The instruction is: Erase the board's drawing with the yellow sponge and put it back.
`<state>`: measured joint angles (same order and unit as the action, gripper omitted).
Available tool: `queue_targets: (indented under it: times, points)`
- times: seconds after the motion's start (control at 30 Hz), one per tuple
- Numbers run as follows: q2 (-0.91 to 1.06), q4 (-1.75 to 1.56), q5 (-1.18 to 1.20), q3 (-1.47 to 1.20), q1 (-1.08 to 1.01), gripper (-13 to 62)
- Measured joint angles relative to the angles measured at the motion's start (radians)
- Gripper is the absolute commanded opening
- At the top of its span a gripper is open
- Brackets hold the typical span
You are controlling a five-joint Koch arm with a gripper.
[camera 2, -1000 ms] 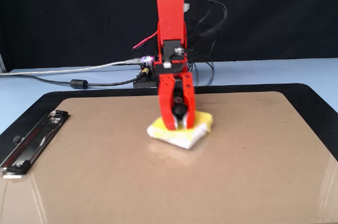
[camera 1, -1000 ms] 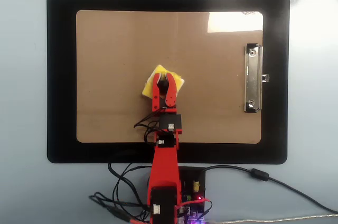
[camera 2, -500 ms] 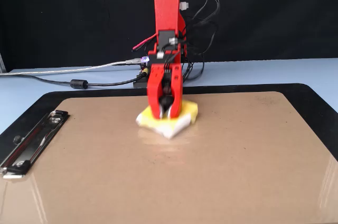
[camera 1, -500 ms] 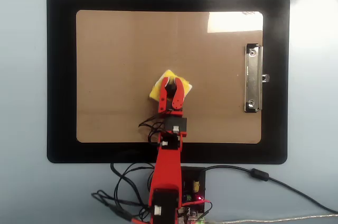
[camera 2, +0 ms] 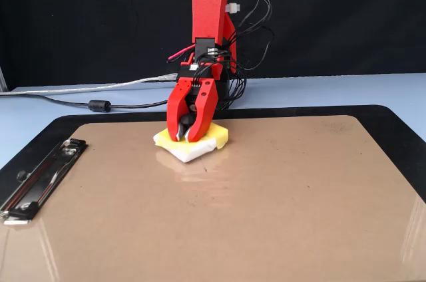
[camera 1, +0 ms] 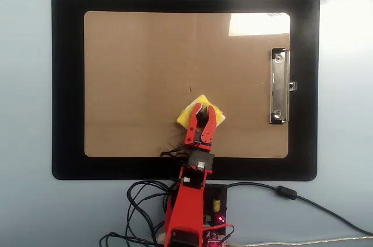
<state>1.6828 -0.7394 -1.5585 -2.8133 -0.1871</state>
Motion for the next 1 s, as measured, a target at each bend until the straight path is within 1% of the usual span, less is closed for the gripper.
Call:
queue_targets:
  times: [0.1, 0.17, 0.33, 0.43, 0.6, 0.7, 0.8, 0.83, 0.87, 0.9, 1.0]
  points:
    - [-0.098, 0.003, 0.0, 0.12, 0.0, -8.1]
    - [-0.255, 0.0, 0.002, 0.31, 0.017, -8.1]
    - [-0.466, -0.011, -0.002, 0.537, 0.074, -8.1]
    - [-0.437, -0.018, -0.002, 0.468, 0.086, -8.1]
    - [-0.201, -0.061, 0.002, 0.143, 0.152, -8.1]
    - [-0.152, -0.058, 0.002, 0.13, 0.198, -8.1]
    - [-0.258, -0.057, 0.003, 0.262, 0.232, -8.1]
    - [-0.319, -0.058, 0.003, 0.347, 0.238, -8.1]
    - [-0.423, -0.06, 0.002, 0.482, 0.247, -8.1]
    - [-0.48, -0.066, 0.0, 0.546, 0.249, -8.1]
    - [-0.601, -0.069, 0.002, 0.663, 0.252, -8.1]
